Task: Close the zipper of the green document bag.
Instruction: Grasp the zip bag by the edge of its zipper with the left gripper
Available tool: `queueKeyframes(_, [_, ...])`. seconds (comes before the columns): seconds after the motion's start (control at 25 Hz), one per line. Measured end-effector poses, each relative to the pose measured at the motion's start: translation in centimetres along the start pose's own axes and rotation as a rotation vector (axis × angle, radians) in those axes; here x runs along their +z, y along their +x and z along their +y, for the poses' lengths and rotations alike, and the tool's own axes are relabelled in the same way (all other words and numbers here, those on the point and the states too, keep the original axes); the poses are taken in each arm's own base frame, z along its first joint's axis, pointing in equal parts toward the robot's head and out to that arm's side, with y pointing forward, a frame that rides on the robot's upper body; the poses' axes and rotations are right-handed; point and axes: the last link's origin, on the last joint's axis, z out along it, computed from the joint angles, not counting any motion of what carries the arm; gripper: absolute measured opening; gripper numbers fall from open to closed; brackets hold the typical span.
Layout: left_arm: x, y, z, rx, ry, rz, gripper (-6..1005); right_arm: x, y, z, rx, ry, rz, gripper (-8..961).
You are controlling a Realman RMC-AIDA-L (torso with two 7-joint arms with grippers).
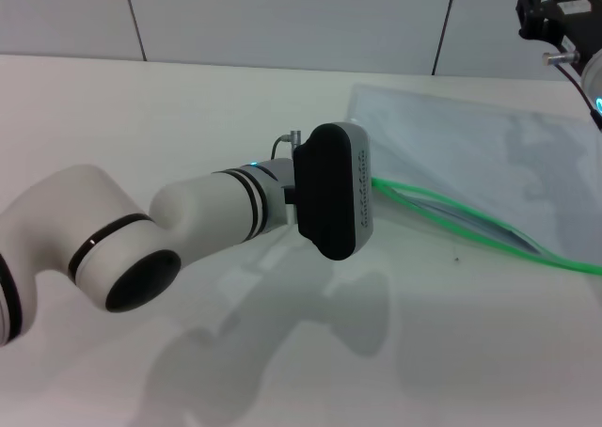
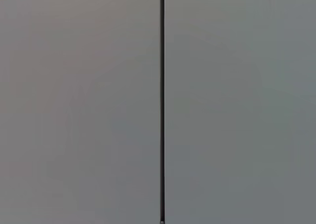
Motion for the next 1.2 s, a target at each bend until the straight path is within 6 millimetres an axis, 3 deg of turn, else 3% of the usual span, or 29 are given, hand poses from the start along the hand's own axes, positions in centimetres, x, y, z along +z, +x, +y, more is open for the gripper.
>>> queueKeyframes(0.48, [-0.1,-0.2,-0.2,-0.036,0.016,0.003,244,0.1,0.2,0.4,0.002,-0.015,0.028,338])
queueKeyframes(0.6, [-0.3,-0.5,-0.2,-0.056,0.037,0.011,122,0.1,0.1,0.6,0.014,-0.022,0.025,339])
queueKeyframes(0.88, [-0.7,-0.8,-0.1,-0.075,0.06,0.018,102,-0.1,-0.7,1.5,0.025,-0.061,0.035,339])
queueKeyframes(1.2, [-1.9,-0.3,-0.3,-0.111,0.144,0.081,70,-1.7,-3.3,2.0,0.042,-0.107,-0.019,340])
